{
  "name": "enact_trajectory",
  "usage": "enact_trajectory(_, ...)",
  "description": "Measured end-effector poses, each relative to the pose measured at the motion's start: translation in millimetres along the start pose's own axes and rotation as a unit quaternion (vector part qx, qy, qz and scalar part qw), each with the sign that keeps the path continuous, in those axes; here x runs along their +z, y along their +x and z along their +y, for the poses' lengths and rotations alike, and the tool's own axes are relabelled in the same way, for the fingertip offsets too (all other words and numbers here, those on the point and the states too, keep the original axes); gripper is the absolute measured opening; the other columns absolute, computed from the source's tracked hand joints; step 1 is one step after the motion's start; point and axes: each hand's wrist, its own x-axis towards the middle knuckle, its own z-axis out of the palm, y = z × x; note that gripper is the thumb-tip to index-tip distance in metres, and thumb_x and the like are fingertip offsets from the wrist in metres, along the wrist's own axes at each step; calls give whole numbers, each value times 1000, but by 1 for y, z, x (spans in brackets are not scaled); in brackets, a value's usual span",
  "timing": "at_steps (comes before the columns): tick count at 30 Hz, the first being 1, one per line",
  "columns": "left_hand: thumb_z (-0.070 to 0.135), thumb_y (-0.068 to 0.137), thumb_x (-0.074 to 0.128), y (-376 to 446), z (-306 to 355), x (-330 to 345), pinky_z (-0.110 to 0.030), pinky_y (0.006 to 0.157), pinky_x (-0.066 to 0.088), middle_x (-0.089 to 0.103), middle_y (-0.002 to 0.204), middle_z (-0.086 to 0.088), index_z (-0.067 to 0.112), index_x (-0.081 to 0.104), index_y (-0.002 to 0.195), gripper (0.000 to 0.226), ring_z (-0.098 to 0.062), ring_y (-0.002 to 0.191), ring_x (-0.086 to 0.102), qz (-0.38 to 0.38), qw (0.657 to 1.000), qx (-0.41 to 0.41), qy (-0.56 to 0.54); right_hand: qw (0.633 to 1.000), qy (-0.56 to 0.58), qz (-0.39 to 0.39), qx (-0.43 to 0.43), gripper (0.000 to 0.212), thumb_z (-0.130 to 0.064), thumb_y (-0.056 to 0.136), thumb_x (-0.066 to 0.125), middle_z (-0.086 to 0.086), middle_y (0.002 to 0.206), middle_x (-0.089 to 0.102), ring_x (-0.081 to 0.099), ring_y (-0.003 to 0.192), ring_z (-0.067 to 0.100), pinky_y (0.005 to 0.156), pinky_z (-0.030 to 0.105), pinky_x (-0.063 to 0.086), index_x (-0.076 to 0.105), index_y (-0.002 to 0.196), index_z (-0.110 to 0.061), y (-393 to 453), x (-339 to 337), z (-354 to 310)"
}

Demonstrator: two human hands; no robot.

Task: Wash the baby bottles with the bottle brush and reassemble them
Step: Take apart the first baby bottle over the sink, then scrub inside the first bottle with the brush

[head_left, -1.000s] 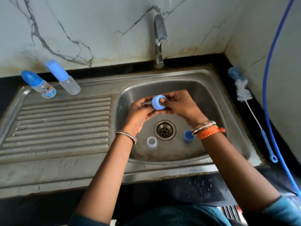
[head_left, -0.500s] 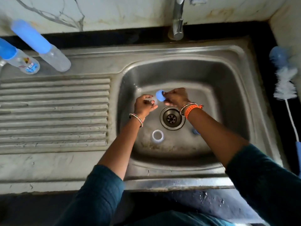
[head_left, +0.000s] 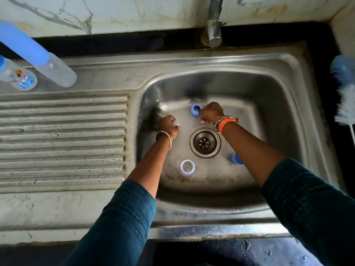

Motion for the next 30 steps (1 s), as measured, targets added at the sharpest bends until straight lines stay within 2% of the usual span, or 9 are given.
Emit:
enact_trajectory(3, 7, 78, 69, -11, 10, -9, -25, 89, 38, 52, 117, -21, 2, 60, 110, 34, -32, 106, 53, 0, 998, 16, 59, 997, -53, -6, -51, 21, -7, 76, 62, 13, 67, 61, 61, 73, 29, 82, 42, 54, 52, 59, -13, -14, -4, 5)
enact_trajectory(6, 2, 79, 63, -19, 16, -18, -30, 81, 48, 50, 118, -22, 4, 59, 111, 32, -37, 97, 59, -18, 999, 23, 33, 985, -93, -71, -124, 8, -4, 80, 60, 7, 85, 62, 59, 81, 22, 80, 34, 51, 63, 81, -12, -45, -10, 12)
enact_trajectory(8, -3, 77, 60, -26, 20, -26, -37, 75, 54, 54, 107, -17, 7, 60, 105, 30, -37, 87, 62, -22, 1000, 17, -9, 955, -176, -126, -202, 21, -5, 80, 61, 2, 87, 62, 58, 80, 19, 76, 23, 44, 66, 101, -9, -72, -14, 20)
enact_trajectory(11, -7, 80, 50, -41, 25, -35, -32, 57, 53, 52, 83, -6, 15, 57, 86, 24, -22, 66, 55, -32, 993, -9, -110, 864, -337, -221, -301, 57, -23, 80, 71, 8, 107, 60, 58, 99, 25, 88, 32, 45, 49, 133, -16, -104, -9, 34)
enact_trajectory(13, -5, 85, 47, -54, 26, -39, -24, 48, 50, 54, 78, -5, 19, 53, 78, 25, -14, 60, 51, -63, 979, -39, -189, 810, -424, -278, -293, 90, -41, 77, 75, 13, 130, 49, 49, 118, 29, 98, 38, 42, 24, 148, -19, -115, 2, 42)
enact_trajectory(15, -1, 89, 48, -65, 25, -43, -23, 50, 51, 57, 75, -4, 19, 53, 79, 22, -13, 61, 53, -104, 963, -70, -239, 795, -440, -301, -288, 99, -49, 72, 77, 13, 135, 45, 47, 121, 30, 100, 39, 42, 22, 150, -21, -124, 14, 46)
enact_trajectory(21, 13, 92, 55, -89, 22, -47, -22, 50, 51, 60, 77, -5, 17, 56, 79, 14, -13, 61, 54, -115, 947, -106, -281, 845, -353, -224, -333, 39, -30, 75, 76, 8, 104, 69, 63, 96, 25, 79, 31, 49, 65, 108, -12, -137, 17, 47)
enact_trajectory(26, 43, 87, 55, -111, 32, -45, -31, 73, 37, 51, 100, -5, 11, 56, 102, 35, -20, 83, 44, -32, 961, -133, -241, 907, -250, -21, -337, 47, -37, 75, 71, 9, 105, 69, 63, 97, 29, 86, 37, 50, 63, 116, -15, -145, -25, 38)
enact_trajectory(30, 62, 80, 54, -139, 54, -44, -52, 89, 43, 47, 116, -14, 15, 43, 127, 67, -32, 112, 50, -188, 871, -220, -398, 933, -115, 54, -338, 46, -20, 75, 72, 10, 109, 67, 63, 96, 26, 87, 40, 52, 59, 119, -12, -174, -62, 23)
